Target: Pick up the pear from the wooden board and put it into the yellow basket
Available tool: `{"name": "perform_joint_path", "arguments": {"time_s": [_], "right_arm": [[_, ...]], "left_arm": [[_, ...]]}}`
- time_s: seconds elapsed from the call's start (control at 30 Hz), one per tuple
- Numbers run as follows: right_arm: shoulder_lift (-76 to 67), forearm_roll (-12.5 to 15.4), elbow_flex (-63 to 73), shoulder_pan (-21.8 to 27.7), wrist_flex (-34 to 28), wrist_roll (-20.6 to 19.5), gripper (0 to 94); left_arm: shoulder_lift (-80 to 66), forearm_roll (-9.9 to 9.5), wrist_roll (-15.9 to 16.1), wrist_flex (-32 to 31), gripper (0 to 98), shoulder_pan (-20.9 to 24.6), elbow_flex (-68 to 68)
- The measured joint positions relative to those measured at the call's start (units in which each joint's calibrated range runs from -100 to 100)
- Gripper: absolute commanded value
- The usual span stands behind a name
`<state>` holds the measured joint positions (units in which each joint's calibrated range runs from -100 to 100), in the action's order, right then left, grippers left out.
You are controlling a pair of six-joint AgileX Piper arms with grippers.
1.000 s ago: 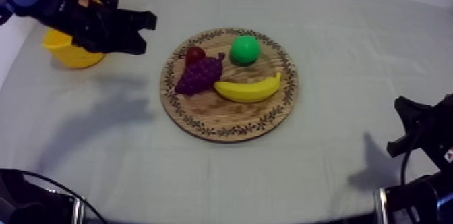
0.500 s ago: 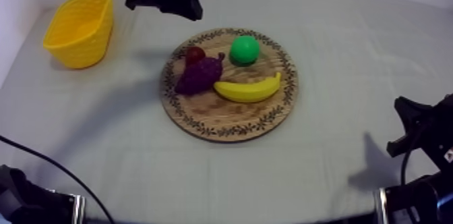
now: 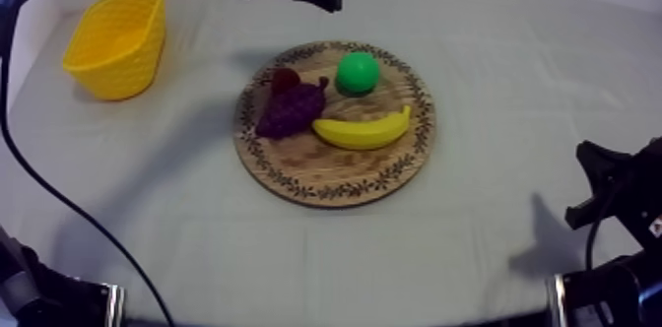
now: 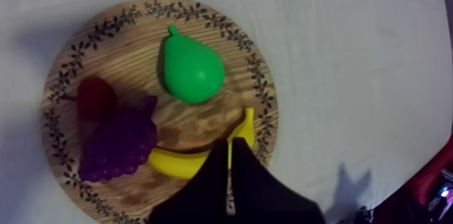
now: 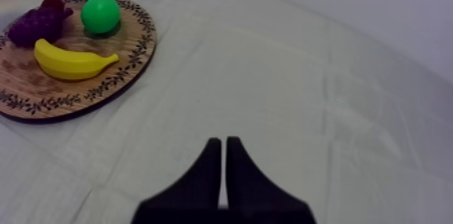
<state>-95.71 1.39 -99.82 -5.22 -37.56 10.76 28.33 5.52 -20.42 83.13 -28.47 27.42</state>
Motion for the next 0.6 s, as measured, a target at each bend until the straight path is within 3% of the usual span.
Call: {"name": "perform_joint_path", "arguments": {"time_s": [0.23,0.6], "right_arm": [[0.0,0.0,0.0,0.0,0.0,0.0,0.4],[0.0,0.0,0.0,0.0,0.0,-0.1,0.4]], "left_arm": [[3.7,-0.52,-1.3,1.5,10.8,-0.5,3.7],[5.4,-1.28,-2.1,3.5,52.1,-0.7,5.0]]}}
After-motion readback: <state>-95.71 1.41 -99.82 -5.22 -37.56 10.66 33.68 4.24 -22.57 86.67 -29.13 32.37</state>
